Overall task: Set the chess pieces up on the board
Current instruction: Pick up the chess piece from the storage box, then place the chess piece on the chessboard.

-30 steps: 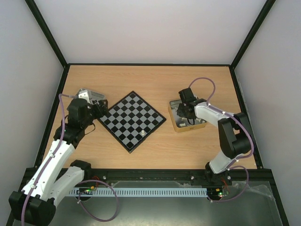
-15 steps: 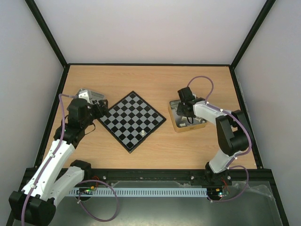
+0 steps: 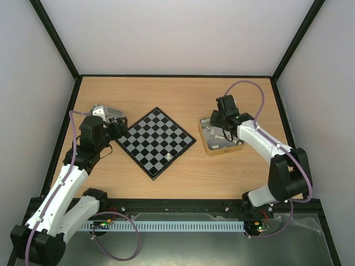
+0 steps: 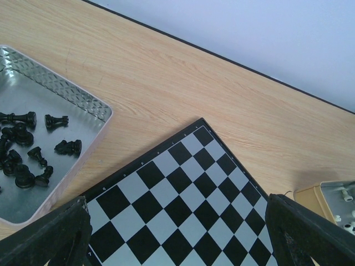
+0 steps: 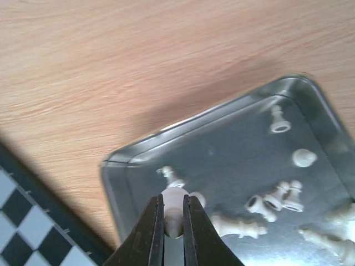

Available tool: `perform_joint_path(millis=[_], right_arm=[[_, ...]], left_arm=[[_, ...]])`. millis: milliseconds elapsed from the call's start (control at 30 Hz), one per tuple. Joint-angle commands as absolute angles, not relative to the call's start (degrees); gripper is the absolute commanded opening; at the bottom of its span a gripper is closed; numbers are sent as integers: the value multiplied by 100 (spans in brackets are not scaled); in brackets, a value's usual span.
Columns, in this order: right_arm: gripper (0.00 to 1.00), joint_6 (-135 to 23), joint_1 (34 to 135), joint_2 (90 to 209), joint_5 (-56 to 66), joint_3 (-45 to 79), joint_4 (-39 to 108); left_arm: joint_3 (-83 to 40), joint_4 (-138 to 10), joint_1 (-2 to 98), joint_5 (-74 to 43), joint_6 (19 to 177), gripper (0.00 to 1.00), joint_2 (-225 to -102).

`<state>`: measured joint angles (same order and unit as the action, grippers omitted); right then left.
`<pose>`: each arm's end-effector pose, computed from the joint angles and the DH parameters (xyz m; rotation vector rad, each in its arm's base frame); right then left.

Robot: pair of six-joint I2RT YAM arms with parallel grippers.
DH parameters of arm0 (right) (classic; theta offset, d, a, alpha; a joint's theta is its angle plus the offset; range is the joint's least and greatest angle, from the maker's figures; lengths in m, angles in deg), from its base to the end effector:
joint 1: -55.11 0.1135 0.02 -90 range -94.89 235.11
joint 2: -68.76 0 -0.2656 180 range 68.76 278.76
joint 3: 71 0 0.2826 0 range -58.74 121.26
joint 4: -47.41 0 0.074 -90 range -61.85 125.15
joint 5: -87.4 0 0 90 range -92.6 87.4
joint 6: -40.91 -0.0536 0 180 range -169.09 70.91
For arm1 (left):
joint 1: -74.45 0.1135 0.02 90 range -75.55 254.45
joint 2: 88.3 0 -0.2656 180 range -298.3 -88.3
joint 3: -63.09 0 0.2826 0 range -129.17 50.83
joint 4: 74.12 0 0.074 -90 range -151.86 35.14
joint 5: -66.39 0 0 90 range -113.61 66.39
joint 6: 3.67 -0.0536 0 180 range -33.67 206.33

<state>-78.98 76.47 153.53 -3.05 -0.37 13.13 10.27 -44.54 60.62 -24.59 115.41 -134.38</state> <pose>0.3303 0.1287 0.2135 0.1862 2.4482 0.3944 0.2274 -0.0550 0.2885 -0.2766 1.9804 -0.4697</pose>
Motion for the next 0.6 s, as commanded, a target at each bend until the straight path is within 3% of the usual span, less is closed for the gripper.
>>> perform_joint_path(millis=[0,267,567], right_arm=[[5,-7882,7884,15056,308,194,1212],[5,-7888,9076,15223,681,661,1129],[5,-7918,10714,15893,218,1180,981]], left_arm=[[933,-4560,6056,-2424,11568,87,-13362],[946,-4570,6057,-2414,11594,87,-13313],[961,-4478,6056,-2588,11610,87,-13192]])
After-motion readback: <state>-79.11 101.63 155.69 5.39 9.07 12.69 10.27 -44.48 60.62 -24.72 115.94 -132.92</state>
